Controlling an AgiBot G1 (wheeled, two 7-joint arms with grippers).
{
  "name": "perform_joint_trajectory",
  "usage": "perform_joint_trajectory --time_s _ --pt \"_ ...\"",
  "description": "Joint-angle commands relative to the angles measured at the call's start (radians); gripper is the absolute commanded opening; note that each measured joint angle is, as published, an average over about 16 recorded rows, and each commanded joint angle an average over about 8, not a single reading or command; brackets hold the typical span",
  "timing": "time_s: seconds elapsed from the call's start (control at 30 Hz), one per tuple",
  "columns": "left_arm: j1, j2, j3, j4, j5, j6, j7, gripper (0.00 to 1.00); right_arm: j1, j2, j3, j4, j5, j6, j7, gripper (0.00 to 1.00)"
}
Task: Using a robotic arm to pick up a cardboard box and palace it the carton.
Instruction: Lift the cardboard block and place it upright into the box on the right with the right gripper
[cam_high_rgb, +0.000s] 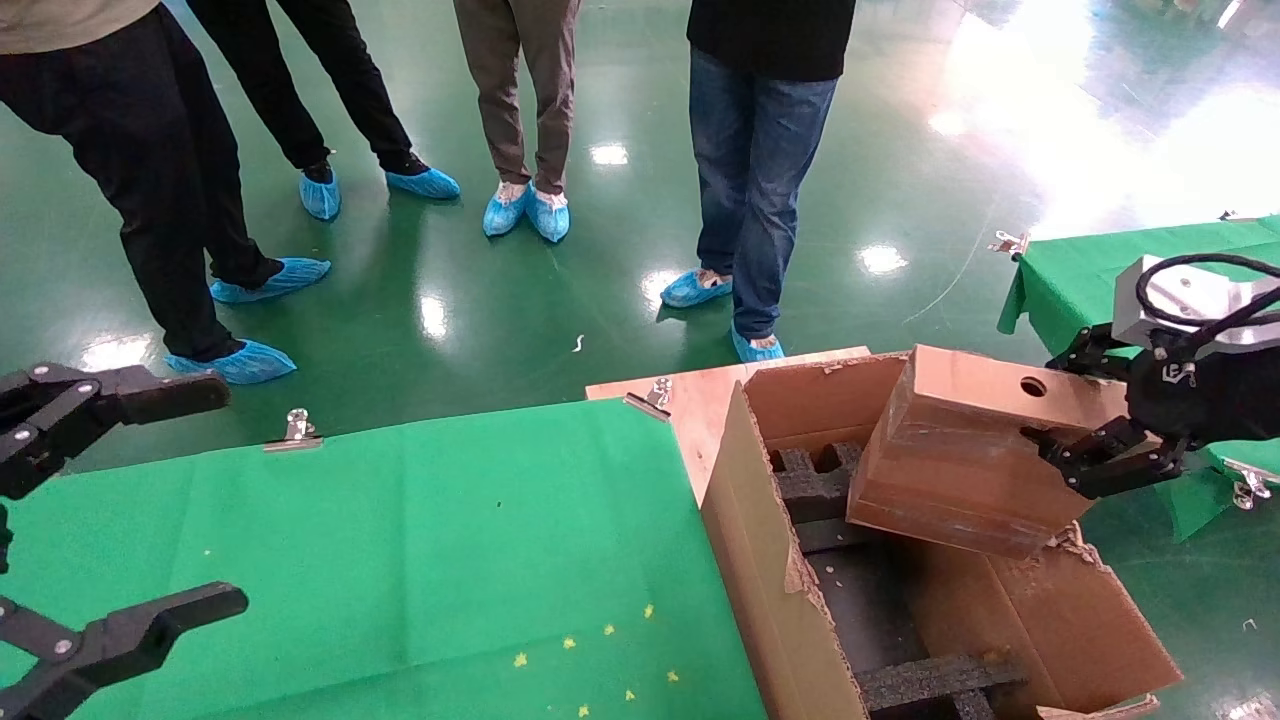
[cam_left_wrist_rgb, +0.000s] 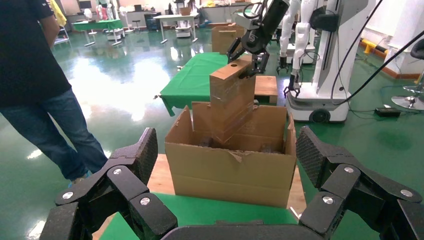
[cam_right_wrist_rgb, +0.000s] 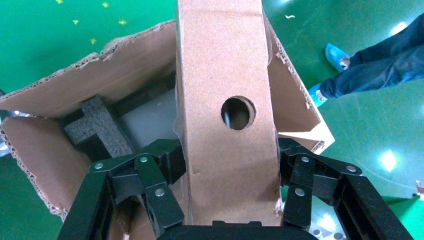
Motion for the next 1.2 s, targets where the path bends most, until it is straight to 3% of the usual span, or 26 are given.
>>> perform_joint_trajectory --time_s 0.03,0.23,0.37,0.5,0.8,1.0,1.2 --pt "0.000 0.000 0.000 0.000 0.000 0.000 0.000 1.00 -0.001 -0.001 0.000 0.000 0.001 0.000 0.000 0.00" --pt "0.000 0.000 0.000 0.000 0.000 0.000 0.000 1.00 -0.013 -0.001 -0.003 0.001 0.005 0.011 0.019 0.00" --pt "0.000 0.000 0.000 0.000 0.000 0.000 0.000 1.00 -0.048 0.014 -0.016 0.029 0.017 0.063 0.100 0.00" --pt "0.000 0.000 0.000 0.000 0.000 0.000 0.000 1.00 -0.103 0.058 -0.039 0.114 0.009 0.167 0.256 0.00" --pt "0.000 0.000 0.000 0.000 0.000 0.000 0.000 1.00 -0.217 0.181 -0.109 0.380 -0.046 0.399 0.704 0.00" --pt "0.000 0.000 0.000 0.000 0.000 0.000 0.000 1.00 -0.264 0.203 -0.148 0.431 -0.096 0.501 0.942 0.00" --pt "0.000 0.000 0.000 0.000 0.000 0.000 0.000 1.00 -0.285 0.194 -0.168 0.438 -0.163 0.553 1.091 0.00"
